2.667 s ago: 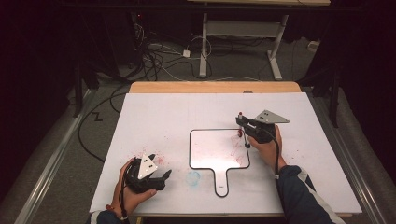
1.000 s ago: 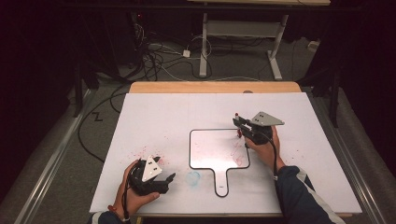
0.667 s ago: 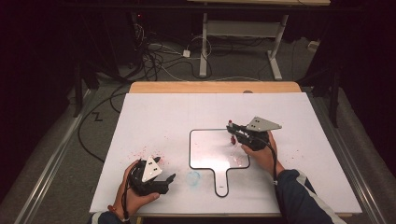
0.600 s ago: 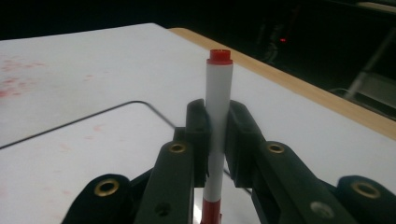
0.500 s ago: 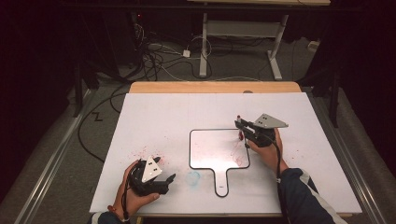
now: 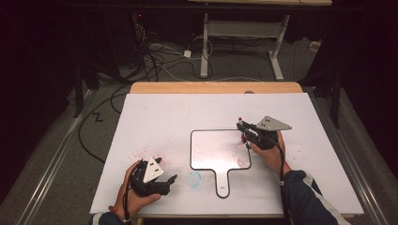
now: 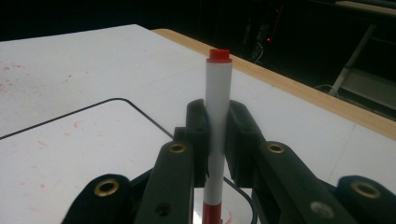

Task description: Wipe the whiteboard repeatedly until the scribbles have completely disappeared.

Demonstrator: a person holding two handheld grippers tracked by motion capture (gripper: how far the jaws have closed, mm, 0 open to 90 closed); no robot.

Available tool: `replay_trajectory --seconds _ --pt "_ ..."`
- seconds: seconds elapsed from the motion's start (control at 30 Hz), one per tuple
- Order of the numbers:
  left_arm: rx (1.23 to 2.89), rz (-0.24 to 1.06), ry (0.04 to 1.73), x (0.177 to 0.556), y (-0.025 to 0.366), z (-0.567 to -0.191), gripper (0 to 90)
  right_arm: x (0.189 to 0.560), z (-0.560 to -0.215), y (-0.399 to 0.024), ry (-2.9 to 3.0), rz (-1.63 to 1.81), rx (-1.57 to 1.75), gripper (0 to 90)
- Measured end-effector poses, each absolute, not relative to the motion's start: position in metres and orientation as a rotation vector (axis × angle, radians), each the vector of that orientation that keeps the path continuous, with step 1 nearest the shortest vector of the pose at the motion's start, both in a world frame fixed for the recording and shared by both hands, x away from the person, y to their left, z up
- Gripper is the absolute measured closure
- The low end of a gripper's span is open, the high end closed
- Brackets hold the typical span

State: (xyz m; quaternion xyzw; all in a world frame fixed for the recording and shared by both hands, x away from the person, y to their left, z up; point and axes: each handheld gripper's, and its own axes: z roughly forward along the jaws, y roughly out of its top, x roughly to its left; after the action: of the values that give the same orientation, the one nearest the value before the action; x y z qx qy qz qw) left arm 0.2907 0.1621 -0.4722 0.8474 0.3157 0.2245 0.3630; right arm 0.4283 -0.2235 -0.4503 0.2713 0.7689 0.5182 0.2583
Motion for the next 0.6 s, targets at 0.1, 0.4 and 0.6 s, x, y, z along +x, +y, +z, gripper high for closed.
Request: replay_trajectory --seconds 0.1,0.4,0.6 --pt "2.175 0.579 0.816 0.291 0.162 -0.472 20.7 0.42 -0.45 -0.213 2.143 1.456 0.689 81.7" --pt "2.182 0.574 0.809 0.29 0.161 -0.472 20.7 0.422 -0.453 -0.212 2.11 1.389 0.663 81.7" --pt "2.18 0.574 0.816 0.291 0.161 -0.472 20.7 0.416 -0.453 -0.207 2.139 1.397 0.634 81.6"
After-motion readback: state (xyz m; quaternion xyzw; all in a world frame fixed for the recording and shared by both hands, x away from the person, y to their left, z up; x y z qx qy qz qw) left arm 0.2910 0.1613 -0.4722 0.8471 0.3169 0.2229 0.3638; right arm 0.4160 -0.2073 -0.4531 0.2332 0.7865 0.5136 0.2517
